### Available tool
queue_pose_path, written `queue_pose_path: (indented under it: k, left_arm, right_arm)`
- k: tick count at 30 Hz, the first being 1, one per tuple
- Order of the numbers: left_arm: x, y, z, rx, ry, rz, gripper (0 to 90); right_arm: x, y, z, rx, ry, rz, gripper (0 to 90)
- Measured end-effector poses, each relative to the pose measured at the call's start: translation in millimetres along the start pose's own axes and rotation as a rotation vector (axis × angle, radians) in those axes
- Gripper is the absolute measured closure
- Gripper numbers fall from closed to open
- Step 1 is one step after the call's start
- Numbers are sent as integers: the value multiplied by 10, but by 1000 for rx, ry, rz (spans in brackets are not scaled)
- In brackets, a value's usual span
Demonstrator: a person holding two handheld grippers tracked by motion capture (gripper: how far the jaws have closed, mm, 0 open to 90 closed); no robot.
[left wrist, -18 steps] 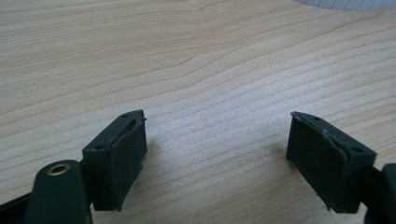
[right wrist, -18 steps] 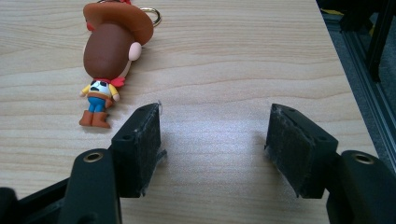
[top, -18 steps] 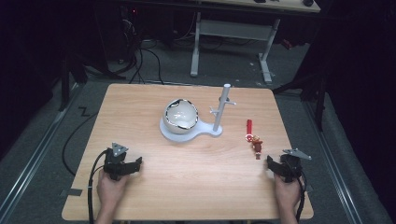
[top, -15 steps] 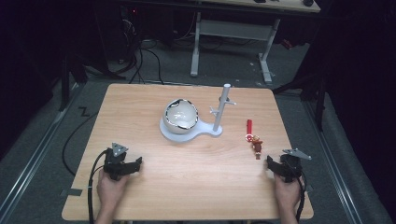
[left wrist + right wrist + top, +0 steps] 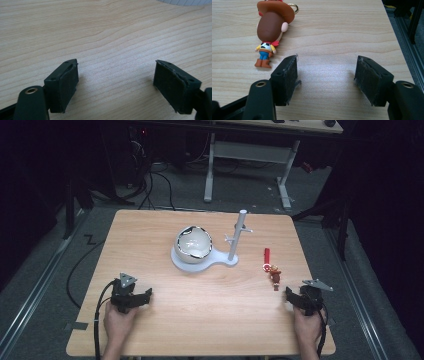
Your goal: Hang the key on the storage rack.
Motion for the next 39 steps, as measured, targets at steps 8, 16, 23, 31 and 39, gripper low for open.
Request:
queue_pose_path:
  k: [8, 16, 23, 31, 39]
  left_arm:
    - [0, 1, 0, 0, 1, 0, 205]
    - [1, 2, -1, 1, 0, 1, 205]
    - [0, 3, -1, 3, -2, 2, 205]
    - [0, 2, -1, 1, 1, 0, 205]
    - [-1, 1, -1, 0, 1, 0, 205]
  right_arm:
    - [9, 5, 8, -6, -2, 7, 361]
    - [17, -4, 8, -12, -5, 3, 417]
    - [37, -32, 12, -34, -14, -8, 449]
    - [102, -12, 15, -29, -28, -30, 455]
    - [157, 23, 28, -43, -35, -68, 453]
Point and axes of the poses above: each handheld gripper's, and its own axes: x roughly backward along the jaws, z roughly out of its underside, y roughly to its left, the point moved 5 cm from there along -x, roughly forward along the jaws, and after that the axes turned 13 degrees about -x, right-handed, at the moved point
